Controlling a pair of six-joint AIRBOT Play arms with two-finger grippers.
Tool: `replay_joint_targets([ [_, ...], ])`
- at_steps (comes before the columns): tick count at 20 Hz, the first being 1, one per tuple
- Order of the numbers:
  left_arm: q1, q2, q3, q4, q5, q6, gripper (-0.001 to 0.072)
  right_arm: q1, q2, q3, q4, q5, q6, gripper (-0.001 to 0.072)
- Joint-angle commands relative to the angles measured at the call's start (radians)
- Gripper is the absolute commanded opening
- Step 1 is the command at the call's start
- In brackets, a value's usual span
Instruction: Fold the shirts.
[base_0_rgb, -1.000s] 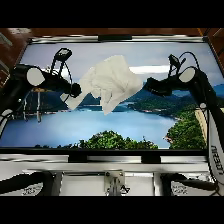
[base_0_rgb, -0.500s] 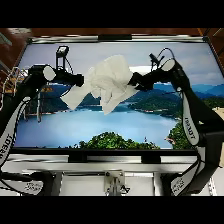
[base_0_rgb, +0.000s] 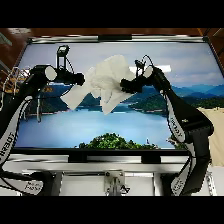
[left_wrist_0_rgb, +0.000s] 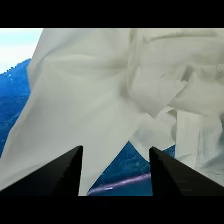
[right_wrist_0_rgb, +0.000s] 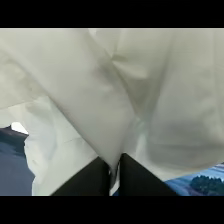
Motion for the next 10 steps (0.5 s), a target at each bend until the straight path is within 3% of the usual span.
replay_joint_targets([
  [1, -0.001, 0.007, 0.002, -0.001, 0.002, 0.000, 0.0523, 0.007, -0.003, 0.002, -0.039, -0.025, 0.049, 0.0092],
  [4, -0.001, 0.030, 0.005, 0.000, -0.003, 0.006, 0.0524, 0.007, 0.019, 0.002, -0.076, 0.082, 0.000, 0.0091],
  [6, -0.003, 0.047, 0.006, -0.001, -0.017, 0.059, 0.0527, 0.008, 0.068, 0.002, -0.157, 0.175, -0.047, 0.0091],
  [7, -0.005, 0.048, 0.006, -0.005, -0.030, 0.084, 0.0586, 0.008, 0.101, 0.002, -0.184, 0.221, -0.072, 0.0091],
  [8, -0.009, 0.046, 0.005, -0.013, -0.044, 0.104, 0.0699, 0.008, 0.132, 0.002, -0.199, 0.257, -0.093, 0.0091],
  [10, -0.030, 0.030, 0.005, -0.034, -0.059, 0.154, 0.0720, 0.012, 0.187, 0.002, -0.203, 0.307, -0.106, 0.0091],
])
